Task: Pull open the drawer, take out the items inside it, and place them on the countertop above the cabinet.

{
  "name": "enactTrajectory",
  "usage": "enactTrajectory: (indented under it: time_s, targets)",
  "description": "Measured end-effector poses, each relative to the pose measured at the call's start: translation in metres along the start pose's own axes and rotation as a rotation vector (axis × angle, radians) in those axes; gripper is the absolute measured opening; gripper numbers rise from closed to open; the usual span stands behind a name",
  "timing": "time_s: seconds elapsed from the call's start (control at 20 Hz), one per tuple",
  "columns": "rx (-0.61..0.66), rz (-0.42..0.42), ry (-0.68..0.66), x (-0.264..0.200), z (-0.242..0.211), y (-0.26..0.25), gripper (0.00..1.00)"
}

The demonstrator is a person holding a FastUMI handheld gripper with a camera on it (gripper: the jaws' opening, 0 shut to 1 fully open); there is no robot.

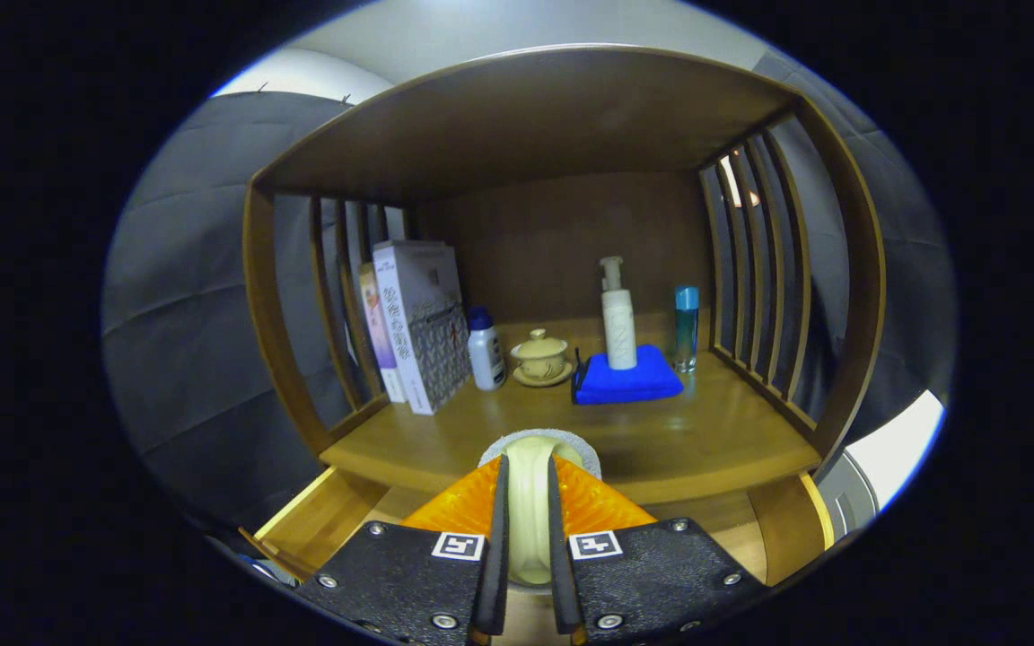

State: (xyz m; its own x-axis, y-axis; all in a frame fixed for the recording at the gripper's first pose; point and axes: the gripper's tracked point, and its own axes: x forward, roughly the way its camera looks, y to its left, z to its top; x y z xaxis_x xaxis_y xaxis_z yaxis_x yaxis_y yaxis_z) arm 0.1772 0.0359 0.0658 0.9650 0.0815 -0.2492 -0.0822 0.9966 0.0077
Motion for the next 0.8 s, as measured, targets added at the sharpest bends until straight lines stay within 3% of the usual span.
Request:
enactTrajectory:
  time_s: [0.45,0.8]
  targets:
    - [0.008,-0.092,-0.077,0.053,0.022,-0.028,0.21]
    - [0.008,-0.144,-0.062,0.093,0.014,-0.044,0.25]
